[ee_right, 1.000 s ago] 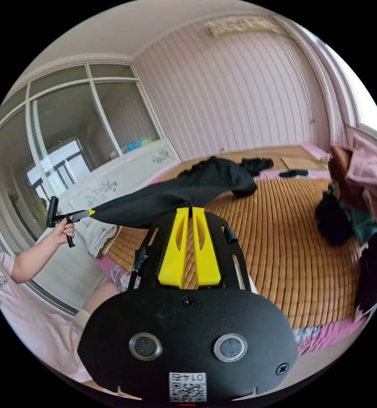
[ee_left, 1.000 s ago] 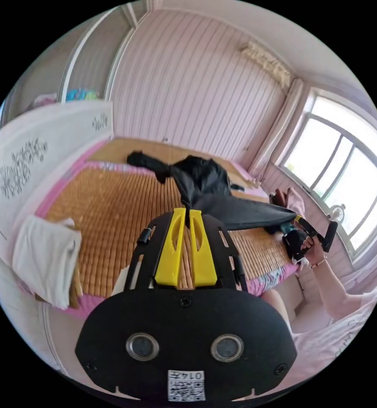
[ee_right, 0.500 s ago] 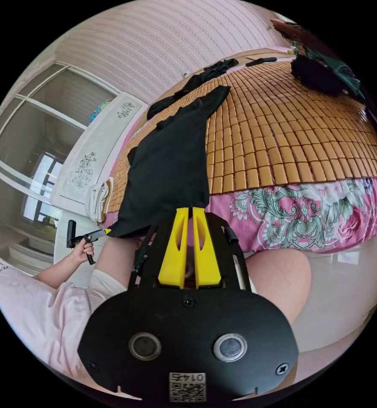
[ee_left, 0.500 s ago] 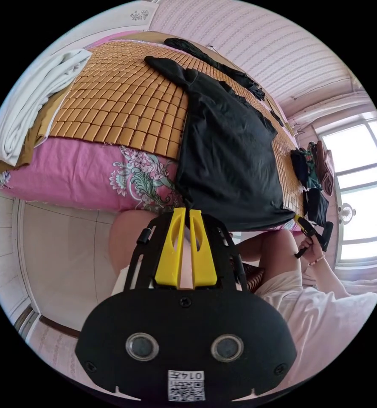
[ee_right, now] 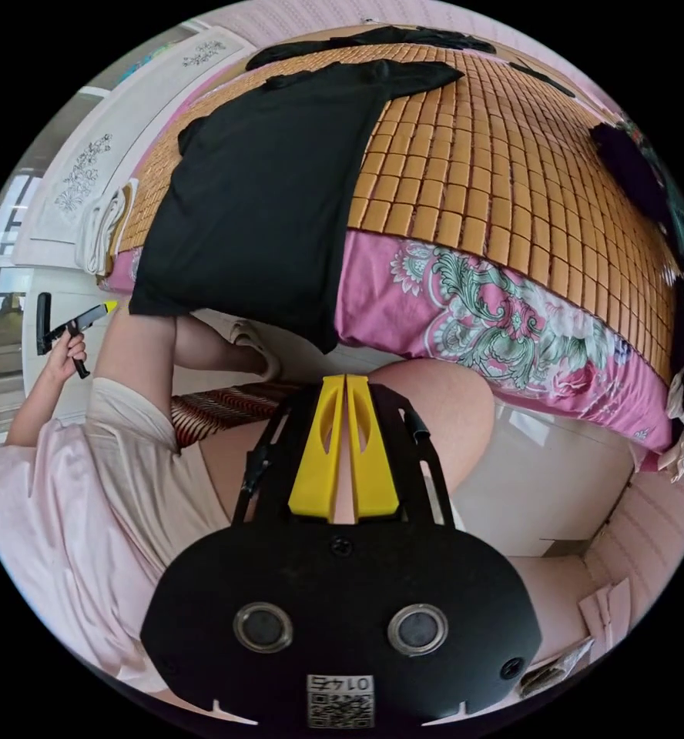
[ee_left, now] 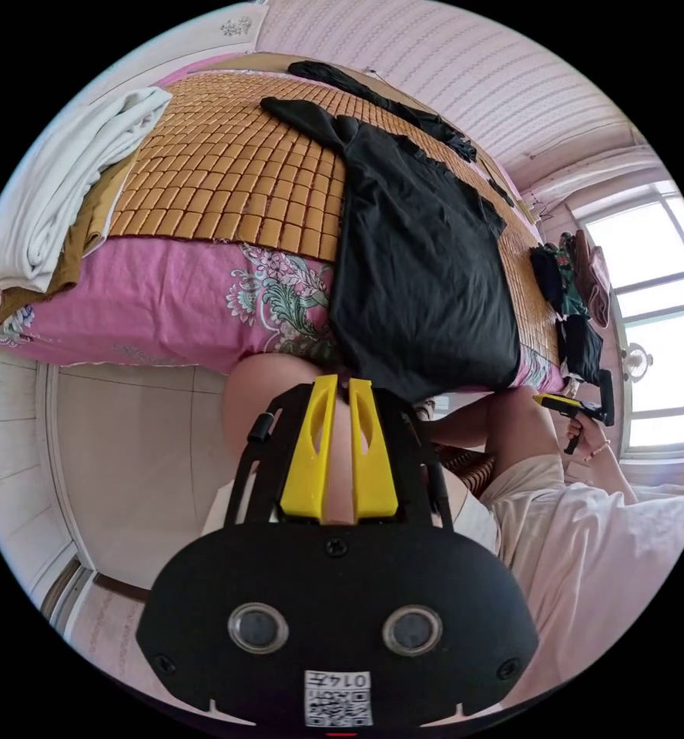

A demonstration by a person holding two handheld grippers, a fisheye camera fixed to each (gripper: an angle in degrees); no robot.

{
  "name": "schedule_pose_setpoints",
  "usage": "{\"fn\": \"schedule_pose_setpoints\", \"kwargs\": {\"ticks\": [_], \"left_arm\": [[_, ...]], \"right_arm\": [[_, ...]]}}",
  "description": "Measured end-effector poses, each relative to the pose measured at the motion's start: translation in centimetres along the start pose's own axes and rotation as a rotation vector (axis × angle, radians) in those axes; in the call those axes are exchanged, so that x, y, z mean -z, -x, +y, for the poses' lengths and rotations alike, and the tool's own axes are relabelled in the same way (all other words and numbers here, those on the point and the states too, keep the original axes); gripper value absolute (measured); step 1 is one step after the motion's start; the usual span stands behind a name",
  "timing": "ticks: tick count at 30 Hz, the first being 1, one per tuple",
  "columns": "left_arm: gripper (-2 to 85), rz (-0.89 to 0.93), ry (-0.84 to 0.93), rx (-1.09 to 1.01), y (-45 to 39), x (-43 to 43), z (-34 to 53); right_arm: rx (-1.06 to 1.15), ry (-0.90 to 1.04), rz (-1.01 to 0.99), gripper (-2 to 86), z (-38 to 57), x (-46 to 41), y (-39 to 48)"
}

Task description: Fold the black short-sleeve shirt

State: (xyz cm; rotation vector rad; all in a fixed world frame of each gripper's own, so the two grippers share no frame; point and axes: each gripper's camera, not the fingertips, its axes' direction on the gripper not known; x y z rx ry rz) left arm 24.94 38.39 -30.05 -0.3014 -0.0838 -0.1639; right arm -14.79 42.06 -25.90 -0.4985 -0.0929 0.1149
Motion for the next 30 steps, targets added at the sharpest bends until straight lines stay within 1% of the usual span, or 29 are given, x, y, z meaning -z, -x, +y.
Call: {"fn": "schedule_pose_setpoints", "kwargs": {"ticks": [4,7,13,17,21,23,27,30], "left_arm": [[3.2,-0.057,-0.013,-0.028,0.0,-0.3,0.9],[2.8,-0.025,-0.052,-0.016,0.2,-0.1,1.7],[1.5,0.021,-0.136,-0.055,-1.1,-0.6,2.3],[0.9,0.064,-0.149,-0.099,-2.4,-2.7,1.0],[1.3,0.118,-0.136,-0.160,-4.6,-6.1,-3.1],[1.7,0.117,-0.132,-0.206,-5.8,-7.4,-5.5],[2.8,0.093,-0.134,-0.263,-9.1,-8.7,-10.1],[3.9,0.058,-0.127,-0.310,-12.0,-7.0,-11.7]], "right_arm": [[0.044,0.012,0.054,-0.3,-0.5,-0.4,1.7],[0.073,-0.017,0.095,-0.3,-0.7,-0.3,2.7],[0.107,-0.145,0.155,0.1,-1.5,0.9,4.0],[0.076,-0.244,0.098,2.1,-3.8,1.6,3.6],[0.045,-0.343,0.048,4.6,-7.1,3.2,2.6],[0.043,-0.394,0.038,5.5,-10.0,4.6,1.9],[0.040,-0.391,-0.035,6.0,-14.6,7.5,1.6],[0.048,-0.361,-0.053,6.3,-16.3,11.2,3.3]]}}
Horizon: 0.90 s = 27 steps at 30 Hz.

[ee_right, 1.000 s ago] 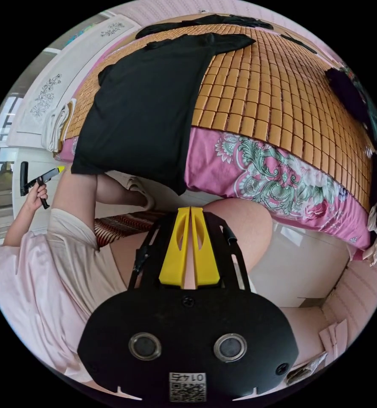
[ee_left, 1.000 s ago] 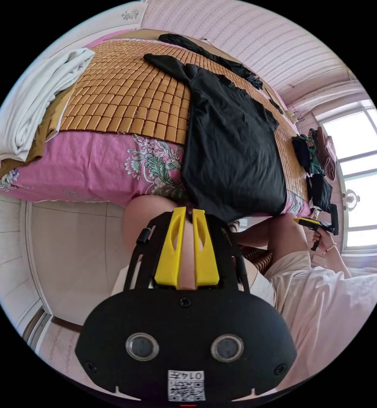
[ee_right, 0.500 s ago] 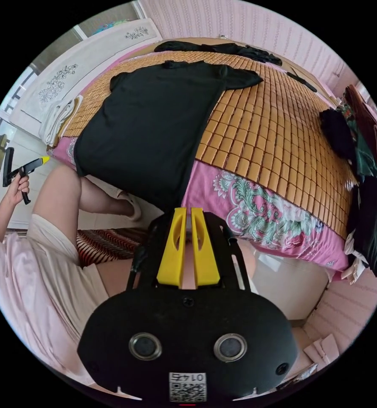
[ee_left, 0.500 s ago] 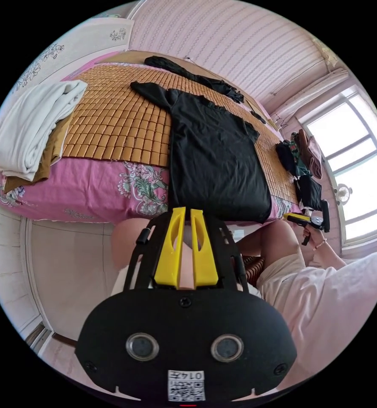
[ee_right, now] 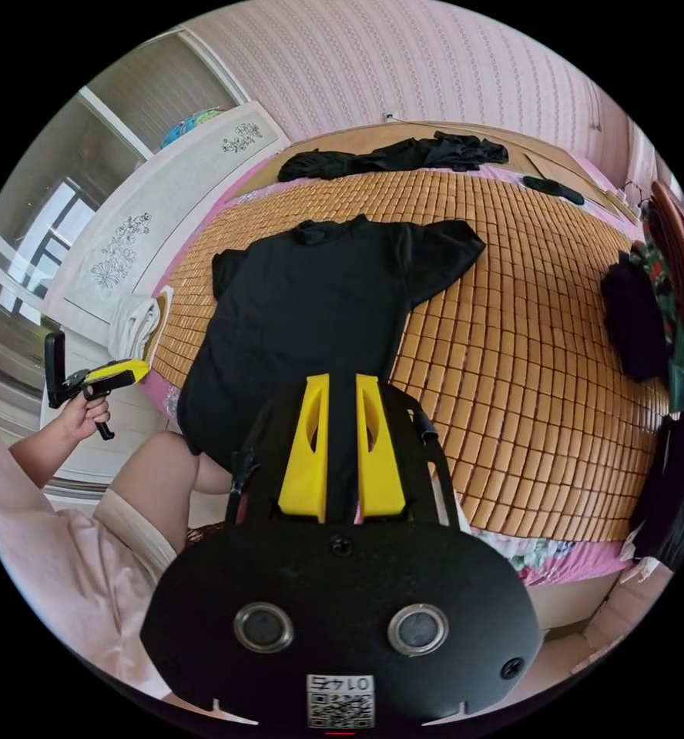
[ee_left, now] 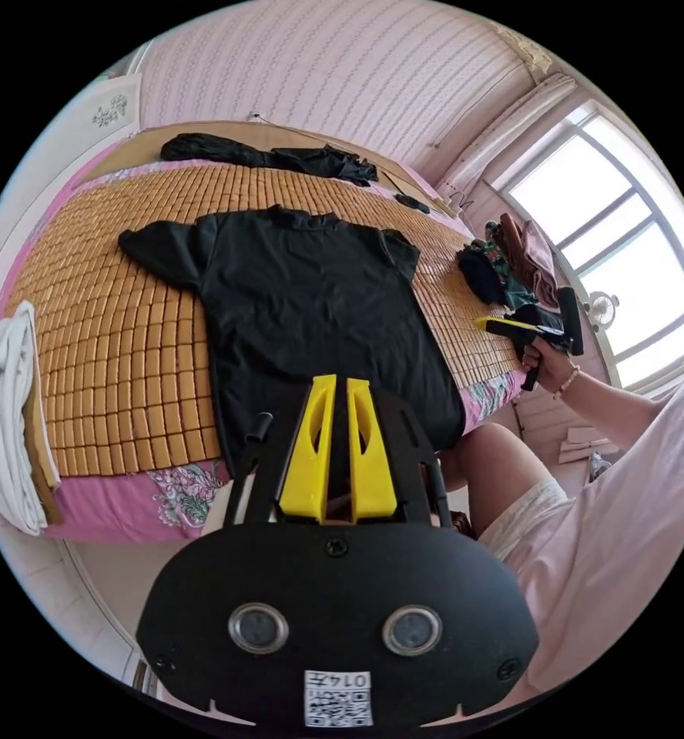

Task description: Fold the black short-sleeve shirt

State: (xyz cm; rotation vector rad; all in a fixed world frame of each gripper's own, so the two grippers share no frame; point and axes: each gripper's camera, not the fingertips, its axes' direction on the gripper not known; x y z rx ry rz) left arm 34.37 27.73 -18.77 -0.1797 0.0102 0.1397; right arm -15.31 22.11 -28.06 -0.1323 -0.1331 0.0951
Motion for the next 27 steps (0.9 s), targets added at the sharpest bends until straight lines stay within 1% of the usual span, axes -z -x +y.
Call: {"fn": "schedule_pose_setpoints", "kwargs": {"ticks": [2,4,7,9,12,14,16,18,21,23,27], "left_arm": [[4.8,-0.027,-0.009,-0.063,-2.0,2.1,-1.2],[5.9,-0.012,-0.079,-0.209,-5.1,6.1,-2.4],[6.3,0.003,-0.053,-0.329,-7.7,9.7,-4.4],[6.5,0.014,-0.058,-0.376,-8.1,10.9,-5.7],[6.5,0.001,-0.092,-0.486,-7.9,10.5,-8.1],[6.5,-0.004,-0.090,-0.496,-7.1,8.8,-9.9],[6.4,0.058,-0.043,-0.472,-6.4,5.8,-12.9],[6.4,0.065,-0.023,-0.481,-6.7,3.4,-15.0],[6.5,0.046,-0.016,-0.511,-8.1,-1.3,-18.5],[6.5,0.045,0.009,-0.493,-8.8,-5.2,-20.8],[6.6,-0.003,0.078,-0.420,-10.6,-15.2,-25.1]], "right_arm": [[-0.008,0.056,-0.009,6.7,-1.0,3.2,2.2],[-0.028,0.118,0.005,6.9,-1.0,6.0,3.9],[-0.066,0.168,0.076,7.1,-0.2,10.3,6.2],[-0.108,0.136,0.122,7.3,0.2,12.6,6.9],[-0.203,0.032,0.200,7.9,0.9,14.8,7.0],[-0.304,-0.044,0.208,8.5,1.3,15.5,6.3],[-0.332,-0.072,0.214,8.9,1.2,15.7,5.8],[-0.326,-0.072,0.221,9.0,0.5,15.8,4.8],[-0.257,-0.067,0.235,9.1,-1.6,15.1,1.6],[-0.207,-0.050,0.206,9.2,-4.2,13.2,-2.7],[-0.208,-0.038,0.101,9.2,-8.8,8.8,-10.5]]}}
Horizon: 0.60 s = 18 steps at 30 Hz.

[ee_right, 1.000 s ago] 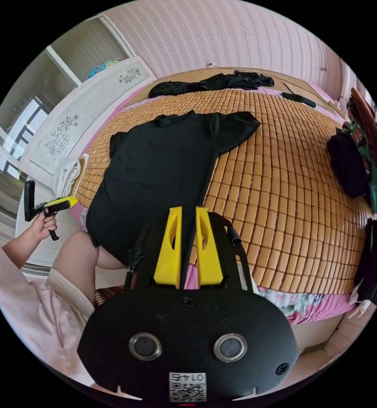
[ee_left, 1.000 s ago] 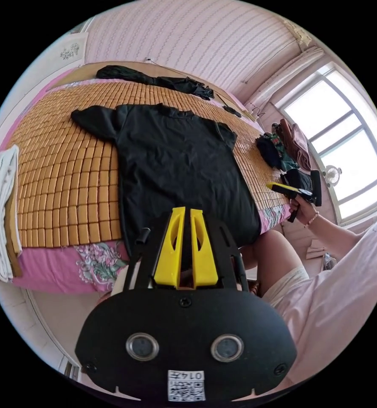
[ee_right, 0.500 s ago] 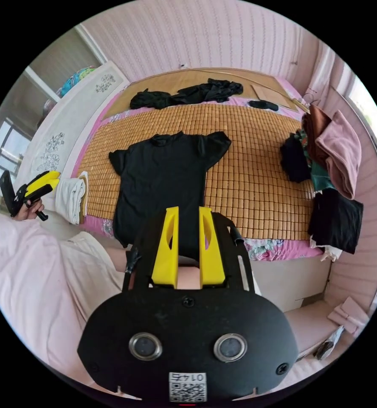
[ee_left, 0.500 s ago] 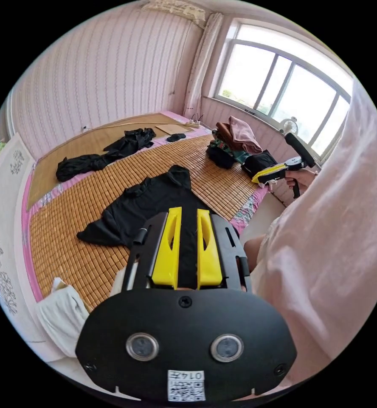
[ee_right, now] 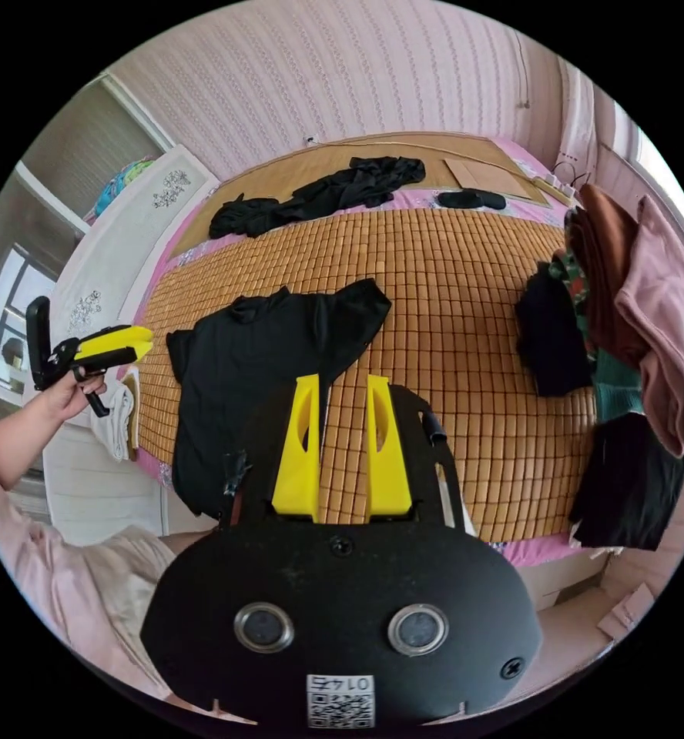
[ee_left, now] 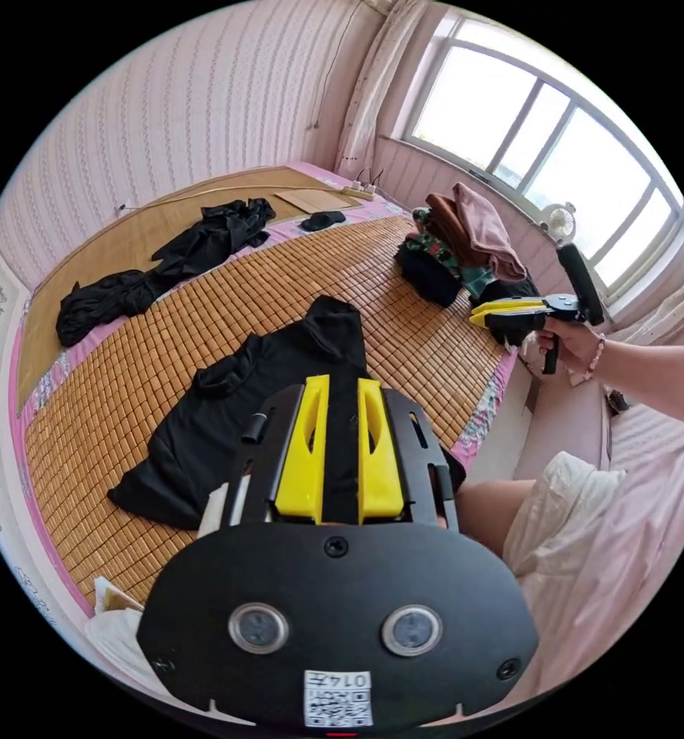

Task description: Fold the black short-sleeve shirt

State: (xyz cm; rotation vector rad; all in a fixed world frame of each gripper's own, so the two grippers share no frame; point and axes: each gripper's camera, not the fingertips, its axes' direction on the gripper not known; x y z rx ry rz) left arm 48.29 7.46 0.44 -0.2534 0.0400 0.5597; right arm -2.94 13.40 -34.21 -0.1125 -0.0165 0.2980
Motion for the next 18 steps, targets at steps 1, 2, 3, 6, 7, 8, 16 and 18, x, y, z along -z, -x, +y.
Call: {"fn": "schedule_pose_setpoints", "kwargs": {"ticks": [1,2,3,6,7,8,16,18], "left_arm": [[6.5,0.002,0.005,0.039,0.2,-2.9,-1.2],[6.5,0.005,0.003,0.060,0.4,-4.4,-1.7],[6.4,0.015,-0.014,0.096,0.7,-7.3,-2.7],[6.2,0.008,-0.028,0.114,1.7,-14.8,-4.9],[6.2,0.000,-0.034,0.112,2.2,-17.6,-5.8],[6.2,-0.001,-0.042,0.108,2.5,-18.9,-6.2],[6.8,-0.056,-0.076,0.033,6.3,-30.6,-10.3],[7.0,-0.037,-0.067,0.067,7.5,-32.2,-10.8]], "right_arm": [[0.000,0.012,-0.024,9.1,-1.7,-1.9,-1.7],[0.001,0.011,-0.042,8.9,-2.9,-3.6,-3.1],[0.000,0.005,-0.052,8.9,-3.3,-4.4,-3.7],[-0.028,-0.044,-0.060,8.6,-4.4,-8.5,-6.2],[-0.034,-0.067,-0.081,8.6,-4.8,-10.0,-7.1],[-0.041,-0.074,-0.110,8.7,-5.3,-11.5,-8.0],[-0.028,-0.175,-0.033,9.7,-9.5,-15.2,-11.0],[-0.033,-0.191,-0.040,9.5,-10.5,-15.7,-11.4]]}}
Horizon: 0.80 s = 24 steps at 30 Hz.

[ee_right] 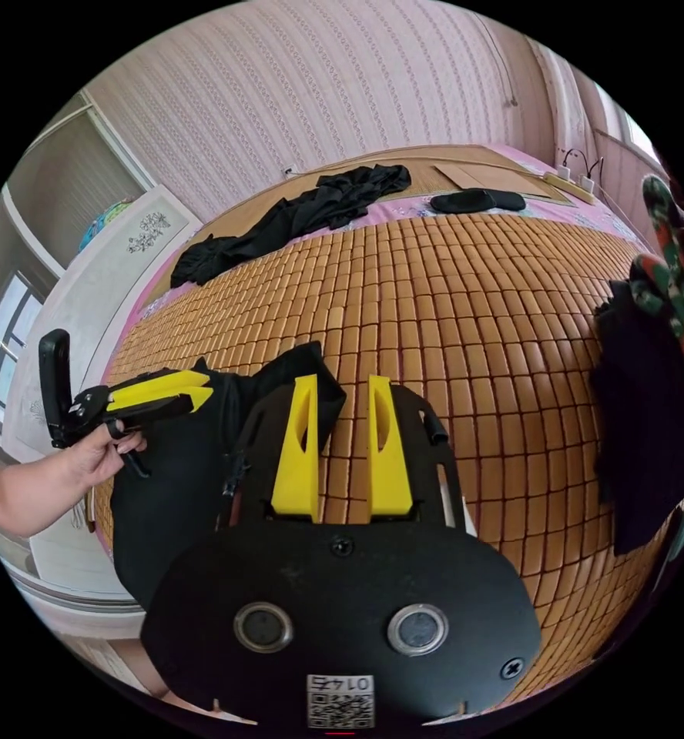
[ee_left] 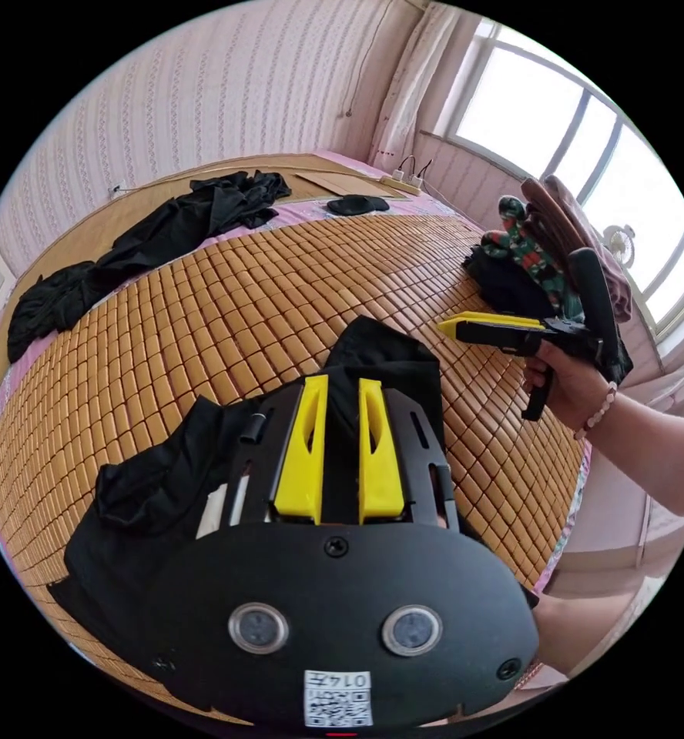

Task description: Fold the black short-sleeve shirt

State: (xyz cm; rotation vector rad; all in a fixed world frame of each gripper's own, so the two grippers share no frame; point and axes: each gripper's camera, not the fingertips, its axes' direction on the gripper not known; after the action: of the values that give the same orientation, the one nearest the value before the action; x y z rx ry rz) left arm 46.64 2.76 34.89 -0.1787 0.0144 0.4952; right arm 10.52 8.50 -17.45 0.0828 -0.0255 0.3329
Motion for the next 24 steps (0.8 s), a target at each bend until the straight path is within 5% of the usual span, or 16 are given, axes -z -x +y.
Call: {"fn": "schedule_pose_setpoints", "kwargs": {"ticks": [9,17,24], "left_arm": [[6.5,-0.055,0.183,0.031,2.3,-7.8,0.6],[1.0,0.053,0.005,-0.020,2.4,-4.9,2.0],[0.5,0.115,-0.060,-0.084,1.8,-2.8,3.3]], "right_arm": [[0.034,0.159,-0.033,2.6,-0.5,-4.3,-0.8],[-0.050,-0.084,-0.206,0.0,4.6,10.0,-1.3],[-0.066,-0.040,-0.164,-0.1,2.1,11.4,-2.5]]}}
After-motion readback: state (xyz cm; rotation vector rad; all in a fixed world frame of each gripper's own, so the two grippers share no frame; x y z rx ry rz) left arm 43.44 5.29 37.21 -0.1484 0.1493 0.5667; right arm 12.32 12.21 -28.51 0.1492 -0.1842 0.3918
